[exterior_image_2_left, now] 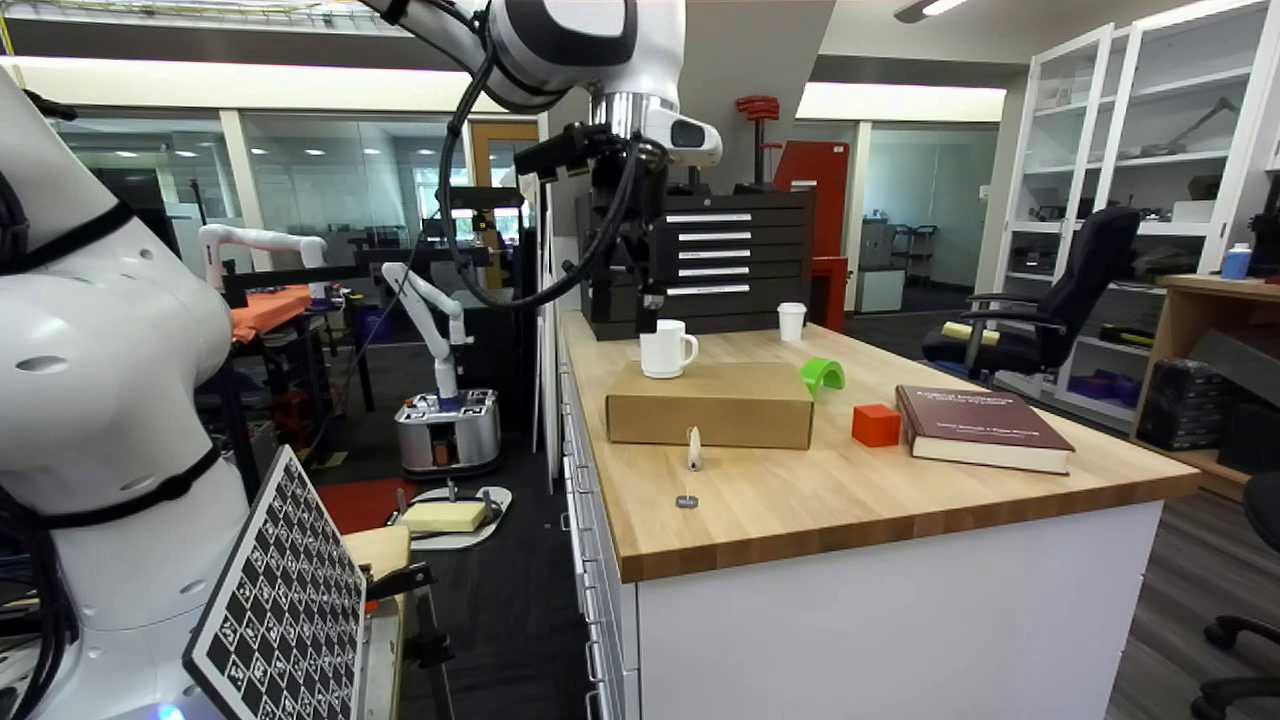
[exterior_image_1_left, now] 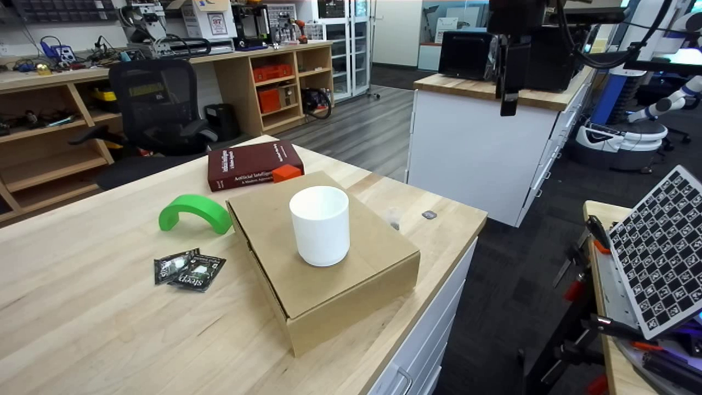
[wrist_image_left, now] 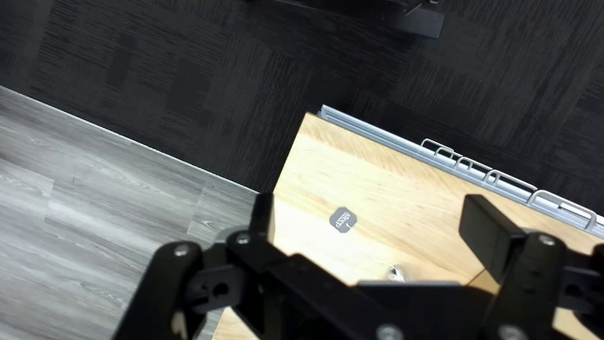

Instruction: Put the teabag in the white cup

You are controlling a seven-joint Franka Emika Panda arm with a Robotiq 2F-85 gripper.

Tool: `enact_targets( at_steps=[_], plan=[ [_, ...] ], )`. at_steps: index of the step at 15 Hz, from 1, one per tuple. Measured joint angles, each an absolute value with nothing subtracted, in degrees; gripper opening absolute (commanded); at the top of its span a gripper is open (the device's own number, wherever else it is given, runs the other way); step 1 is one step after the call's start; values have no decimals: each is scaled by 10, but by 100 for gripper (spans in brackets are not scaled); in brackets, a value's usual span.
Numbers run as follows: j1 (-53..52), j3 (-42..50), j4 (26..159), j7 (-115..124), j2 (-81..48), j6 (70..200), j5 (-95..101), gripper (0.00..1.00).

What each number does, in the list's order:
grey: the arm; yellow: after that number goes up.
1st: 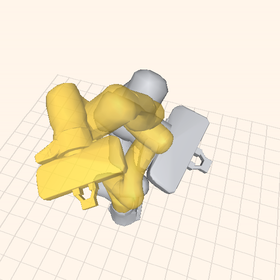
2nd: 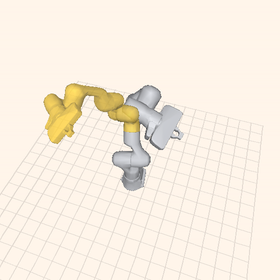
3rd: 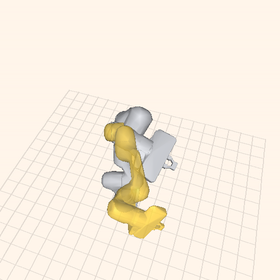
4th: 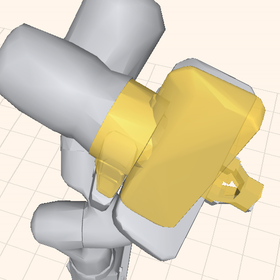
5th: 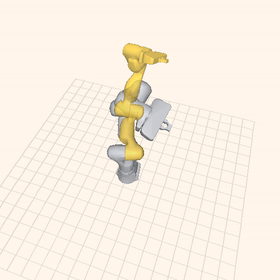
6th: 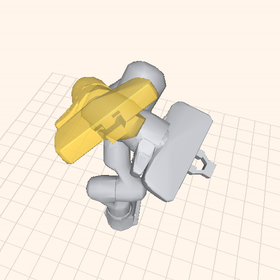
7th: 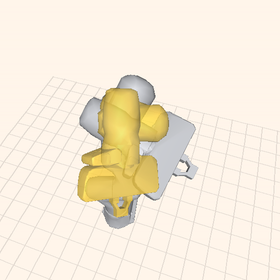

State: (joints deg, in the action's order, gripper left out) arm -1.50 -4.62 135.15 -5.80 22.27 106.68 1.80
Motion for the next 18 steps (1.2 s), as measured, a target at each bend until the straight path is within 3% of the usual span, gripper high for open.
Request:
enact_targets(
  at_steps=[18],
  plan=[
    [-40, -44, 1340, -214, 127, 1142, 17, 100]
  ],
)
